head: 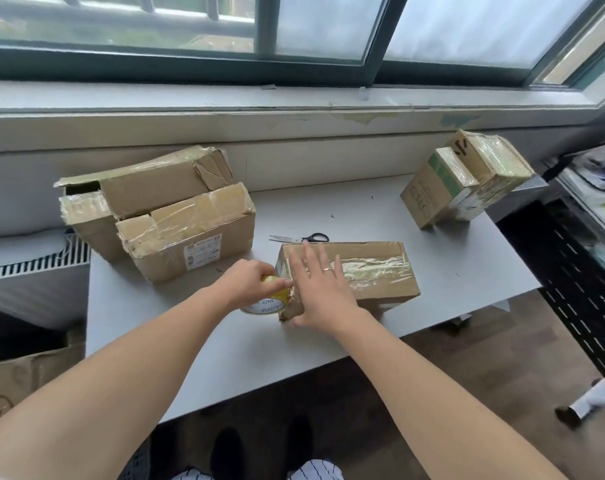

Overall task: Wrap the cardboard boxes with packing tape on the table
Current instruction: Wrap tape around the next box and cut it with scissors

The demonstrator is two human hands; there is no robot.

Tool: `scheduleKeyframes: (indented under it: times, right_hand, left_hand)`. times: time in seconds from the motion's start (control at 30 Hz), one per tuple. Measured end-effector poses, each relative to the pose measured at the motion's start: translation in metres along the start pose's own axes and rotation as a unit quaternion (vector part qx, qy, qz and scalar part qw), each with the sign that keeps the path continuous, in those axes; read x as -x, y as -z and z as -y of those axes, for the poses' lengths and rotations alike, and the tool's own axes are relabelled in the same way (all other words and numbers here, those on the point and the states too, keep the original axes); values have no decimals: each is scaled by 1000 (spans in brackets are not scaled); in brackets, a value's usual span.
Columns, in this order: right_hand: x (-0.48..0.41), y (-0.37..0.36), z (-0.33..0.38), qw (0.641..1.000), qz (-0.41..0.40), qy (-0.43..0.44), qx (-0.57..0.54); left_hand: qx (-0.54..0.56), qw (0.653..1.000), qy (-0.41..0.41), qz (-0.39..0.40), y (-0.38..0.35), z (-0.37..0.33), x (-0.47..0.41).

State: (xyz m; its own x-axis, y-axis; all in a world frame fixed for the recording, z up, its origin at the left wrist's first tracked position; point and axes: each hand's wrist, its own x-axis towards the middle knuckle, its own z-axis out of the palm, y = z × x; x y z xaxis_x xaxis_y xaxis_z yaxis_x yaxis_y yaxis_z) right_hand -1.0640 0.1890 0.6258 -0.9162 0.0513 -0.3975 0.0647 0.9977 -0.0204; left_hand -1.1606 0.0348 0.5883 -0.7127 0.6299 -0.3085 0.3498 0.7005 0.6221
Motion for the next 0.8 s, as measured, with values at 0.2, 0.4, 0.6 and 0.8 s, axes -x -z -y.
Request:
scheduleKeyframes:
  times: [0.2, 0.4, 0.6, 0.8]
  right_hand:
    - [-32, 14, -11, 997, 24, 63, 46]
    - [-14, 46, -31, 984, -55, 127, -109]
    - [15, 81, -94, 912, -111, 171, -357]
    - [30, 67, -131, 882, -126, 194, -411]
  left_hand:
    - [24, 999, 27, -40, 8, 5, 20]
    - [120, 987, -26, -100, 67, -6, 35]
    - [117, 977, -36, -173, 147, -30, 58]
    - [43, 980, -28, -194, 144, -62, 58]
